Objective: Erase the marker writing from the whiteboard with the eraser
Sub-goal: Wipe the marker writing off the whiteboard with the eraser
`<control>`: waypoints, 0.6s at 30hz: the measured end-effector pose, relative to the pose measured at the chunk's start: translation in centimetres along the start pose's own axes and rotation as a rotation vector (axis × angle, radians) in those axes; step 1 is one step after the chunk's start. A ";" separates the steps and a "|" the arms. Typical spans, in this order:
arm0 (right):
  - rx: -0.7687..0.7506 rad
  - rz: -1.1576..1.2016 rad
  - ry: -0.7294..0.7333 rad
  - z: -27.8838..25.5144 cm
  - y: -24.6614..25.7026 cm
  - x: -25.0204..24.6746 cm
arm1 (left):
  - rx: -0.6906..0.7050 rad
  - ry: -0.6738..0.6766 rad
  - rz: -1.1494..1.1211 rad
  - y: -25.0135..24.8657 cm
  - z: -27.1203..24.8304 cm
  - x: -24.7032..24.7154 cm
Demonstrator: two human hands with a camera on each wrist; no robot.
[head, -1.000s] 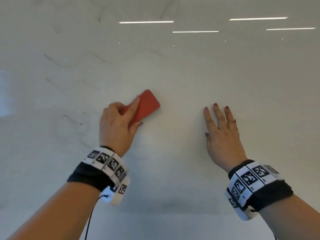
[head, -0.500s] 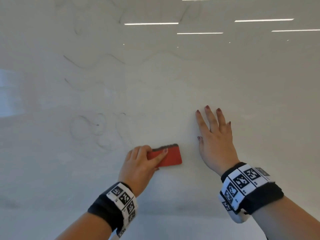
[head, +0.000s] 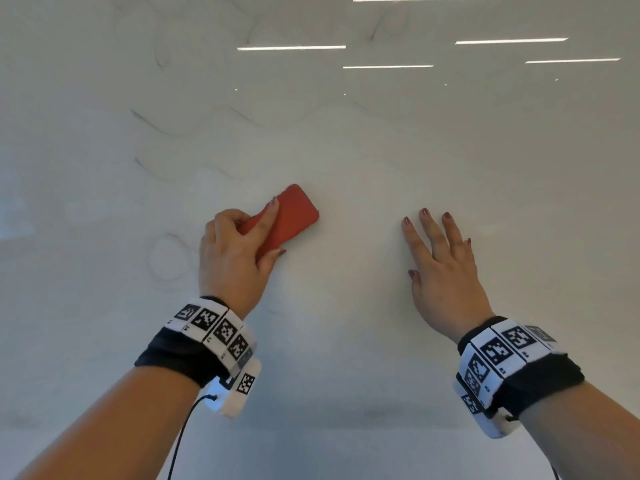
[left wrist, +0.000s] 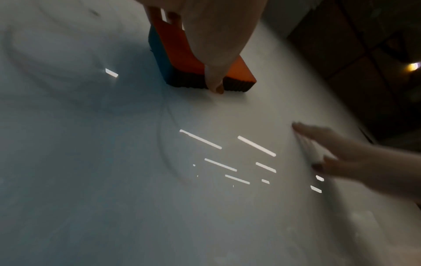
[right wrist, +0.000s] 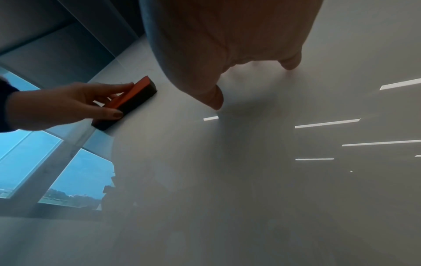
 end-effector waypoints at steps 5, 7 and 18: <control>-0.018 -0.001 -0.048 -0.1 0.1 0.2 | 0.074 0.048 -0.005 -1.5 -1.3 0.8; -0.020 0.002 -0.056 -0.1 0.1 0.2 | 0.136 0.090 -0.008 -2.5 -2.8 1.6; -0.051 -0.032 -0.005 -0.1 0.0 -0.1 | 0.235 0.216 0.022 -5.8 -7.8 3.5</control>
Point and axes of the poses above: each hand's wrist, its own z-axis towards the middle knuckle, its own x-axis out of the palm, y = z × x, the point moved 2 cm from there along z, towards the middle knuckle, and after that the axes turned 14 degrees about x, right-handed, at the moved point
